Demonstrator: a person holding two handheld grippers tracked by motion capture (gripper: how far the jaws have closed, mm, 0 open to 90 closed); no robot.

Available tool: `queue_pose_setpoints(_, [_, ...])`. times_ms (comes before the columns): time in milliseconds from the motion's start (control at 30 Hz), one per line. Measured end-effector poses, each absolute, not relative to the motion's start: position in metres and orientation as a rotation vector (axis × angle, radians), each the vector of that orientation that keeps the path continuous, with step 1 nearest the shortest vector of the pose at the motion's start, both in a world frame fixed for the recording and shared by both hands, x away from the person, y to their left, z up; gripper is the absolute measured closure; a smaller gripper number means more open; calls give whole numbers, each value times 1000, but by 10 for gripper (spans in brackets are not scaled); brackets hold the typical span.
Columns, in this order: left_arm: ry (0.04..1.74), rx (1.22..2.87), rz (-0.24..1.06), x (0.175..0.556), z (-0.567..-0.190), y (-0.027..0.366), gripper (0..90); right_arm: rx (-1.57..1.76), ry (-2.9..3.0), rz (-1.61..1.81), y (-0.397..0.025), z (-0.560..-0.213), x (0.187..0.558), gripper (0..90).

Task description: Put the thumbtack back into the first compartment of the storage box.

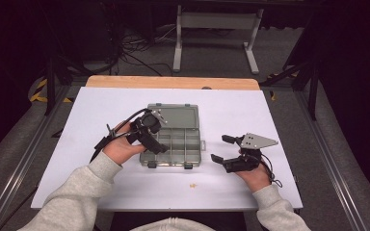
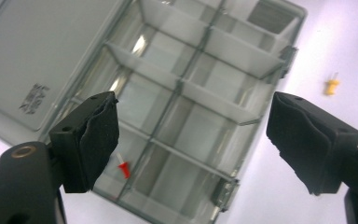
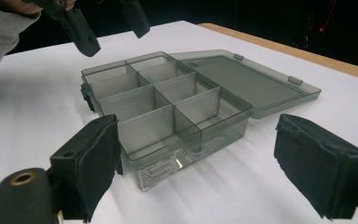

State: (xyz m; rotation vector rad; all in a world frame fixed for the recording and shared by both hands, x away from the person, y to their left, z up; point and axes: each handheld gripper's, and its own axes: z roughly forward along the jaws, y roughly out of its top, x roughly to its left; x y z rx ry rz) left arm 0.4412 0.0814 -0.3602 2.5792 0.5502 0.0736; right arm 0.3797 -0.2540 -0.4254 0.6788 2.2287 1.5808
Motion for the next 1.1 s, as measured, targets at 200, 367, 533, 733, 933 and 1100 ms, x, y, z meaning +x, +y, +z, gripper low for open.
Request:
queue_pose_setpoints(200, [505, 2598, 62, 434, -360, 72, 163, 680, 2226, 1580, -255, -425, 379, 145])
queue_pose_setpoints(367, [456, 2616, 49, 426, -359, 62, 162, 685, 2223, 1579, -256, -425, 378, 145])
queue_pose_setpoints(533, [416, 2621, 39, 419, -359, 50, 163, 689, 2226, 1571, -257, -426, 377, 145])
queue_pose_setpoints(733, [349, 2639, 22, 412, -359, 40, 182, 694, 2221, 1575, -258, -426, 376, 145])
queue_pose_setpoints(933, [320, 2638, 13, 406, -359, 35, 181, 690, 2223, 1571, -258, -426, 376, 145])
queue_pose_setpoints(1100, [285, 2649, 5, 398, -360, 29, 179, 692, 2223, 1573, -258, -426, 376, 144])
